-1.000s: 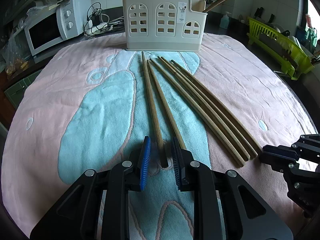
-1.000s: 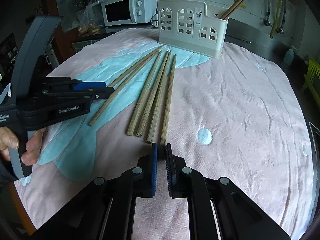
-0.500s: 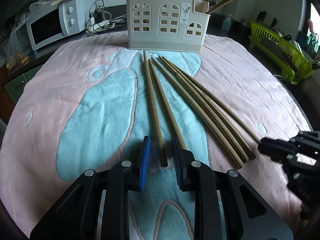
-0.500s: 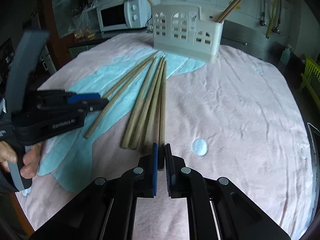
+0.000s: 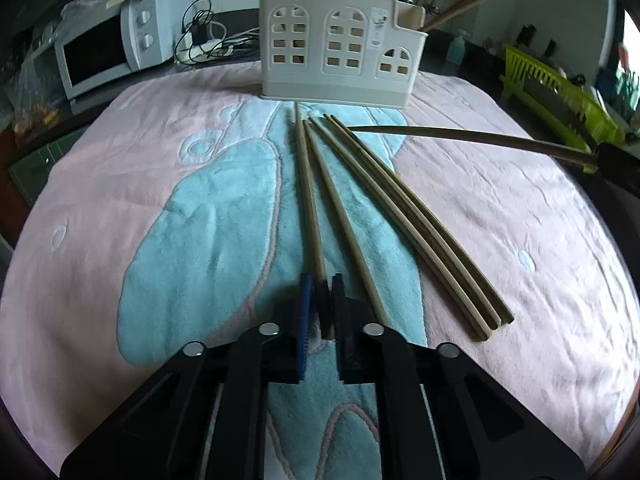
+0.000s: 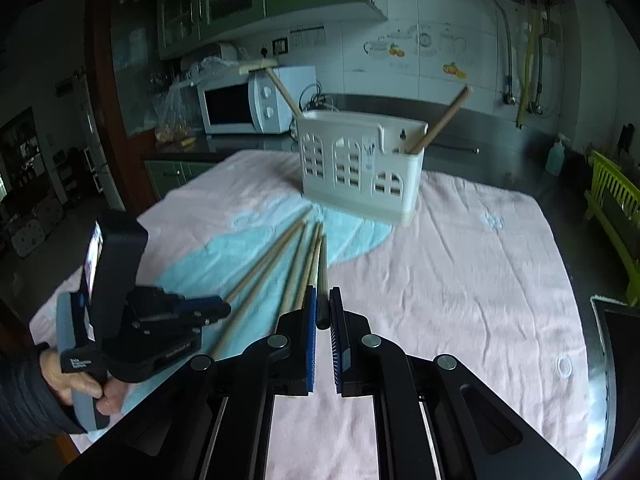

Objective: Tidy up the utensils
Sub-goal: 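Close the left gripper on a bamboo chopstick while the right gripper closes on another, then lift the left gripper's chopstick off the towel while the right lifts its own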

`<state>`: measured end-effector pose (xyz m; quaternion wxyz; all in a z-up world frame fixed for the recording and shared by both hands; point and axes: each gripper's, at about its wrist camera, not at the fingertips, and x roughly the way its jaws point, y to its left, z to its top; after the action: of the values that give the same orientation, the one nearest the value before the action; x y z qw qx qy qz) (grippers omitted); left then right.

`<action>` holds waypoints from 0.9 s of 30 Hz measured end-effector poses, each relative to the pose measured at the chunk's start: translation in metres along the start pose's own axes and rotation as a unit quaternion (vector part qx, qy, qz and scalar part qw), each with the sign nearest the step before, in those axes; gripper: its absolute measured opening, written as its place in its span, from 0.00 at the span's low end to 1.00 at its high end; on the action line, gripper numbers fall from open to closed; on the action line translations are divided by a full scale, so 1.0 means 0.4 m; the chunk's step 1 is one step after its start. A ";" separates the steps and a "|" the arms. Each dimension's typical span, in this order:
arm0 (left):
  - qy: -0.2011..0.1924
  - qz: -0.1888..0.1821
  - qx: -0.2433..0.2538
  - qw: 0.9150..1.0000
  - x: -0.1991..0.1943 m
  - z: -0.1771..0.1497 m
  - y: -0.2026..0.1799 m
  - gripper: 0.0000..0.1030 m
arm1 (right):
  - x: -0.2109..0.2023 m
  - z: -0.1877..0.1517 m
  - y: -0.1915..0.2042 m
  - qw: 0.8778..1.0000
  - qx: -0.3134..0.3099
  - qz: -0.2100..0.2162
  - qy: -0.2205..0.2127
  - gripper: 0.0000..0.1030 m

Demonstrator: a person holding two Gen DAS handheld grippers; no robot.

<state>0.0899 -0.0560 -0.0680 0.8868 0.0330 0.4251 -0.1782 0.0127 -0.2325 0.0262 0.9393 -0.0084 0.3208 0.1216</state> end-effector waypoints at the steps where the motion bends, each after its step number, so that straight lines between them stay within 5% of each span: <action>1: -0.002 0.001 -0.002 1.000 -0.001 0.001 0.004 0.07 | -0.001 0.004 0.001 1.000 0.000 0.001 -0.002 0.06; 15: -0.075 -0.009 -0.008 0.997 -0.077 0.066 0.031 0.03 | -0.004 0.037 -0.003 1.000 0.001 0.003 -0.020 0.06; 21: -0.047 -0.034 -0.015 0.998 -0.072 0.057 0.040 0.05 | -0.005 0.046 0.001 1.000 -0.002 0.005 -0.024 0.06; 25: -0.028 -0.027 0.001 0.999 -0.049 0.009 0.036 0.33 | -0.004 0.043 0.001 1.000 -0.003 0.006 -0.024 0.06; 27: -0.023 -0.024 0.008 0.999 -0.041 -0.003 0.034 0.32 | -0.005 0.044 0.001 1.000 0.000 0.007 -0.024 0.06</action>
<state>0.0844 -0.0385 -0.0574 0.8916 0.0258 0.4035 -0.2040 0.0217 -0.2308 0.0413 0.9459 -0.0030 0.2981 0.1282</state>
